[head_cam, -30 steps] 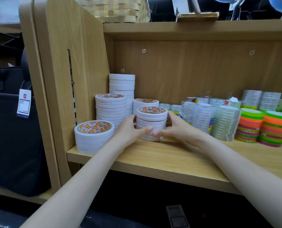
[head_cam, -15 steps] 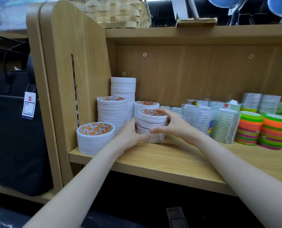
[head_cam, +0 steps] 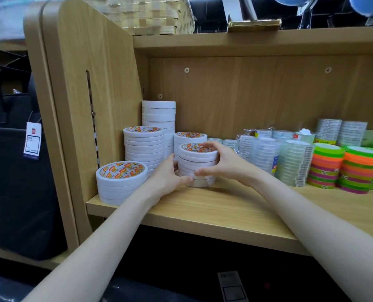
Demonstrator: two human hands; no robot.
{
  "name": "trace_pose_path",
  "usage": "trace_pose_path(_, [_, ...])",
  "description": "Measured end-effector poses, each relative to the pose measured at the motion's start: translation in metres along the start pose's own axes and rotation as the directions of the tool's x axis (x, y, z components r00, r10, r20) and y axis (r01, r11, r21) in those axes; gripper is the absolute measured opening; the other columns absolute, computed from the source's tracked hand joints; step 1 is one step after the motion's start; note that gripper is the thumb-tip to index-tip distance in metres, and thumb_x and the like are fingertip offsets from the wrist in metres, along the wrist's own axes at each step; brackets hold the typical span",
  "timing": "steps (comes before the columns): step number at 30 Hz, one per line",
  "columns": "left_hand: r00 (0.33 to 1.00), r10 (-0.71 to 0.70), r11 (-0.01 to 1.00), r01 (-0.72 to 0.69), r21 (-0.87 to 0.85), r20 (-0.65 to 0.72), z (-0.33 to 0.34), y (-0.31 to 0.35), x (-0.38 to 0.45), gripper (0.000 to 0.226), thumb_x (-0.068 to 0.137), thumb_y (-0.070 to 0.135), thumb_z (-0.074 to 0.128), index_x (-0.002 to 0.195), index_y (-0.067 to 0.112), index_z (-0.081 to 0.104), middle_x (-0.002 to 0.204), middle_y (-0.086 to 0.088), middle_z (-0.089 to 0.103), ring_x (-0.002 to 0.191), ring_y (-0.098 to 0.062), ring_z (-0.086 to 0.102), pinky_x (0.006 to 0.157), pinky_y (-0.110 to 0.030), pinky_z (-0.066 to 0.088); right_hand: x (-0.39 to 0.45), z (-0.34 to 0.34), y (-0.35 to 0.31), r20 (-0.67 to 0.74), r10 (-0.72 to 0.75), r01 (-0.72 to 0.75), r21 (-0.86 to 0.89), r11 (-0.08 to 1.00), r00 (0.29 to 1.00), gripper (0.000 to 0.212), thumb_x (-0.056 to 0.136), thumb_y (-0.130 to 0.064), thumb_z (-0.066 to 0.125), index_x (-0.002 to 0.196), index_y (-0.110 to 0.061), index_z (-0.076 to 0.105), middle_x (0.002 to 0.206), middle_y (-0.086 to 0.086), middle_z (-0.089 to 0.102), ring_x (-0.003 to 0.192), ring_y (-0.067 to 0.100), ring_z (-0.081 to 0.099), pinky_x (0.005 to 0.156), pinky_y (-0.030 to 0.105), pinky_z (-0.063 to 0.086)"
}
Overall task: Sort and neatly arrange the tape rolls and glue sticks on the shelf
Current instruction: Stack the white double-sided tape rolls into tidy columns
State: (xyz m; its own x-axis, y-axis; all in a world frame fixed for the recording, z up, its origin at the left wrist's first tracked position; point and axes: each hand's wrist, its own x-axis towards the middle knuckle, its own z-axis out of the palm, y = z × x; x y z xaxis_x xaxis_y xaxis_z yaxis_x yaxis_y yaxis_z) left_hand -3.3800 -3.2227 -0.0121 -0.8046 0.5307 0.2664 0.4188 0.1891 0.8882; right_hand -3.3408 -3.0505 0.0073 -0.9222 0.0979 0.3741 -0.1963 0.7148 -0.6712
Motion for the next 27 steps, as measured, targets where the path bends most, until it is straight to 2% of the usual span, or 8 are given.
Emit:
trace_pose_path(3, [1.000,-0.005,1.000,0.005,0.017,-0.006,0.001,0.001,-0.001,0.067,0.079,-0.005,0.067,0.136,0.003,0.033,0.099,0.011,0.054,0.081,0.003,0.050,0.069,-0.005,0.041,0.000,-0.002,-0.001,-0.016,0.033,-0.031,0.082,0.996,0.999,0.075,0.063,-0.027,0.084,0.129,-0.021,0.049,0.125,-0.007,0.053,0.114,0.008,0.050,0.097,0.023,0.041])
trace_pose_path(5, [1.000,-0.007,1.000,0.007,0.005,-0.007,0.001,0.001,0.000,0.070,0.079,-0.005,0.067,0.138,0.003,0.030,0.112,0.006,0.058,0.083,0.003,0.048,0.066,-0.004,0.040,-0.001,-0.008,0.000,-0.020,0.045,-0.041,0.170,0.985,0.999,0.071,0.064,-0.025,0.084,0.127,-0.022,0.050,0.123,-0.004,0.056,0.112,0.010,0.054,0.095,0.025,0.045])
trace_pose_path(9, [1.000,0.019,0.997,-0.019,0.078,0.001,0.003,0.002,0.005,0.082,0.076,0.010,0.075,0.141,0.015,0.026,0.102,0.017,0.051,0.098,-0.002,0.045,0.082,-0.015,0.034,-0.006,-0.029,0.009,-0.096,0.071,-0.043,0.264,0.964,0.993,0.066,0.063,-0.023,0.084,0.121,-0.024,0.052,0.117,0.004,0.060,0.104,0.016,0.060,0.083,0.028,0.051])
trace_pose_path(13, [1.000,0.002,0.987,0.000,0.161,-0.014,0.011,-0.001,0.015,0.105,0.065,0.028,0.084,0.145,0.011,0.018,0.132,0.002,0.048,0.114,-0.009,0.046,0.097,-0.022,0.035,-0.007,-0.036,0.013,-0.138,0.092,-0.055,0.253,0.966,0.986,0.069,0.064,-0.023,0.084,0.123,-0.022,0.049,0.118,0.003,0.058,0.108,0.017,0.058,0.085,0.028,0.049])
trace_pose_path(15, [0.998,-0.027,0.995,0.032,0.090,-0.062,0.010,0.000,0.017,0.114,0.058,0.032,0.087,0.146,0.014,0.017,0.142,-0.001,0.041,0.124,-0.014,0.045,0.106,-0.031,0.036,-0.008,-0.036,0.011,-0.145,0.081,-0.042,0.255,0.966,0.986,0.068,0.064,-0.023,0.084,0.123,-0.022,0.049,0.118,0.000,0.057,0.106,0.015,0.058,0.082,0.025,0.048])
trace_pose_path(18, [0.987,-0.007,0.999,-0.001,-0.046,-0.158,0.003,0.008,0.013,0.099,0.065,0.020,0.084,0.143,0.011,0.024,0.142,-0.002,0.042,0.118,-0.011,0.047,0.101,-0.026,0.038,-0.009,-0.038,0.006,-0.191,0.076,-0.018,0.291,0.956,0.979,0.063,0.067,-0.021,0.082,0.120,-0.024,0.049,0.111,-0.005,0.057,0.099,0.008,0.057,0.079,0.021,0.047])
trace_pose_path(23, [0.926,0.173,0.983,-0.141,0.119,-0.334,-0.018,0.030,-0.011,0.086,0.067,0.029,0.082,0.138,0.016,0.036,0.138,0.000,0.044,0.125,-0.011,0.041,0.095,-0.019,0.032,-0.011,-0.034,0.000,-0.227,0.092,-0.008,0.348,0.937,0.970,0.064,0.069,-0.023,0.081,0.123,-0.024,0.046,0.117,0.002,0.057,0.104,0.014,0.057,0.082,0.023,0.047])
trace_pose_path(27, [0.849,0.251,0.961,-0.161,0.225,-0.465,-0.049,0.035,-0.036,0.080,0.063,0.033,0.083,0.131,0.018,0.044,0.125,0.002,0.052,0.115,-0.015,0.052,0.094,-0.034,0.048,-0.012,-0.008,-0.003,-0.059,0.052,-0.046,0.092,0.995,0.997,0.079,0.066,-0.025,0.083,0.133,-0.019,0.041,0.124,-0.004,0.052,0.111,0.010,0.051,0.089,0.016,0.041])
